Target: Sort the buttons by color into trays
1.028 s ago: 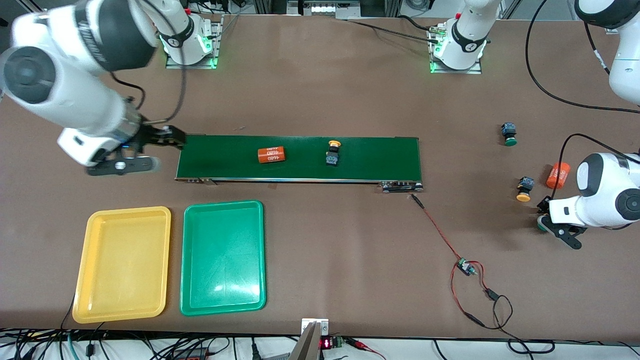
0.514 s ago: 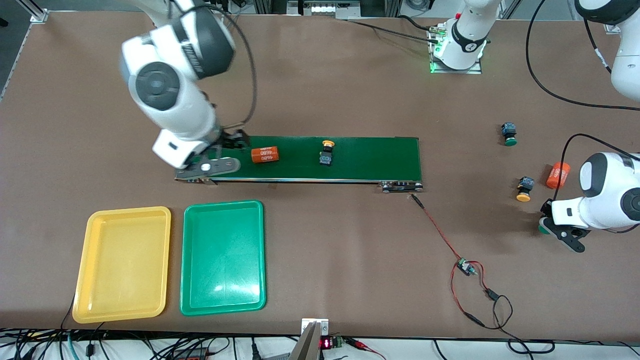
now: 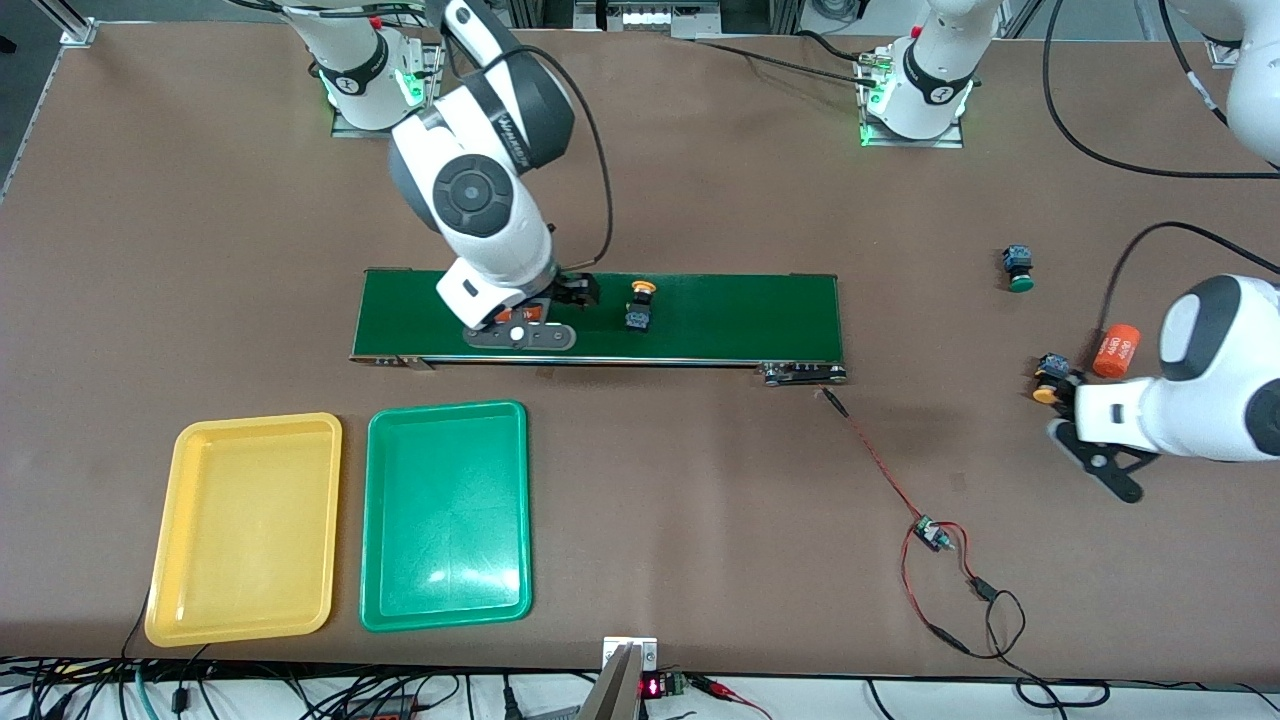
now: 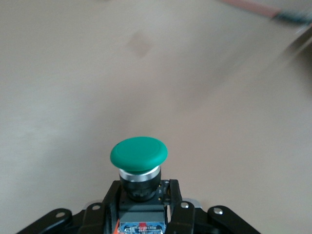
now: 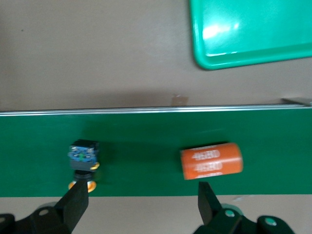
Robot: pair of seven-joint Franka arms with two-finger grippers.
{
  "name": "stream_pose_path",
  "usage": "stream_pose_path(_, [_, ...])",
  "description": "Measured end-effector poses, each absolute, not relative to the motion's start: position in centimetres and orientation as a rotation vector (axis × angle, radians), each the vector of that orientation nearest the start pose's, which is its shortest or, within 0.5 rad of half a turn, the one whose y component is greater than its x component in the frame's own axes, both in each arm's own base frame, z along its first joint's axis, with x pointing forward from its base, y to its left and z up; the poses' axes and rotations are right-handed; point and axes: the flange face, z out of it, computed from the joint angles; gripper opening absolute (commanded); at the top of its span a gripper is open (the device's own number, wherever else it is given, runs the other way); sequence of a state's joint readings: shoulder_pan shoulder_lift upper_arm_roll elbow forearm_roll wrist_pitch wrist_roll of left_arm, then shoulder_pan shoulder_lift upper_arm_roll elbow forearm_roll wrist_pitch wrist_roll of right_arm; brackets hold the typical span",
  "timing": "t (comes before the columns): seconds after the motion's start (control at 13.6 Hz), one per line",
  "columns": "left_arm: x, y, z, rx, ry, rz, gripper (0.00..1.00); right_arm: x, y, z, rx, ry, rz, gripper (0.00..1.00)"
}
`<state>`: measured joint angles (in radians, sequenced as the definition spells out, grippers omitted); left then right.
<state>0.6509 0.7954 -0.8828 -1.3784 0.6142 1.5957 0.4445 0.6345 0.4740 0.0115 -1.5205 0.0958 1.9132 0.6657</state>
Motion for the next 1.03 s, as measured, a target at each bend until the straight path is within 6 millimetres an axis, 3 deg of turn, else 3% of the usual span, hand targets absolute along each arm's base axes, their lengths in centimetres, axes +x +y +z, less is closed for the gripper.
stream_pose_path(0.22, [66.9,-4.1,33.1,-3.095,0.886,0.581,0.23,52.0,45.0,35.6,-3.111,0.168,0.18,1.0])
stream_pose_path(0.37, [65.7,-8.1,31.8,-3.174,0.749,0.686,0.23,51.0,47.0,33.6,-3.108,0.234,0.171,1.0])
stream_pose_path(0.66, [62.1,-15.2,28.2,-3.168,0.392,0.856,0.22,51.9,46.9,30.6,-3.1,0.317,0.149,1.0])
stream_pose_path(0.81, [60.0,-19.7,27.3,-3.159,0.216,0.847,0.22,52.3,46.7,29.6,-3.1,0.332,0.146,1.0])
stream_pose_path(1.03, [57.3,-24.4,26.6,-3.165,0.039,0.812,0.2,52.2,46.7,28.2,-3.11,0.333,0.162,1.0])
